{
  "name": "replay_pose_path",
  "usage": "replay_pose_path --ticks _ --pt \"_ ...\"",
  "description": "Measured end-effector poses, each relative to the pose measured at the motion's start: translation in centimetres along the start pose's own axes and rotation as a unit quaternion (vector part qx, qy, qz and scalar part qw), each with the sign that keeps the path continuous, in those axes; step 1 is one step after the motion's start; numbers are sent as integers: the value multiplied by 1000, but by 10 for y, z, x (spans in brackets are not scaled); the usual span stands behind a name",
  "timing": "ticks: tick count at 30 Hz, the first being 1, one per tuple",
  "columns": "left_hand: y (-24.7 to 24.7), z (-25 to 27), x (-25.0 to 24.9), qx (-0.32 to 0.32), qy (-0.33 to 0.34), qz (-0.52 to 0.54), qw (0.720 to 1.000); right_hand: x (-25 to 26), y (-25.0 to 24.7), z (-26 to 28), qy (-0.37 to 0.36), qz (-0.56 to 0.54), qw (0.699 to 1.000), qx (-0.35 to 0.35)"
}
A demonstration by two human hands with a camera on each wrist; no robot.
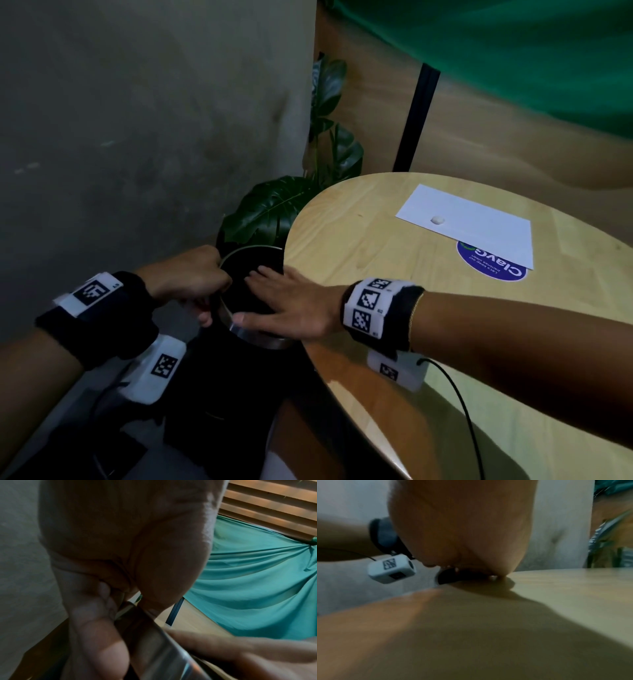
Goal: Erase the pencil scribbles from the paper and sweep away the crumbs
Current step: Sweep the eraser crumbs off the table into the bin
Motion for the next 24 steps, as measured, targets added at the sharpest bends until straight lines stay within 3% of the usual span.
replay_pose_path --ticks 3,7,10,13,16,19,24 --pt "0 2 -1 20 5 -12 1000 -1 -15 14 -20 -37 997 -59" --pt "2 6 -1 52 14 -19 998 -57 -30 33 149 -43 984 -86" --pt "0 4 0 36 6 -14 999 -108 -36 32 291 -57 950 -100" --pt "-7 1 -4 31 8 7 999 -134 -42 25 350 -105 923 -118" --pt "-17 -5 -8 17 2 24 1000 -134 -32 14 360 -144 908 -159" --pt "-25 -12 -13 9 4 23 1000 -126 -22 -8 347 -92 925 -124" --pt "-40 -28 -20 -25 7 -7 1000 -60 -19 -22 165 -39 985 -21"
Point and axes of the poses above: each hand's wrist, its own z-axis away from the middle knuckle, its own y-axis out of the palm, x = y × z, the point moved 6 cm from there along -z, towards the middle knuckle, and after that the axes turned 3 degrees about z, right-handed, at the moved point
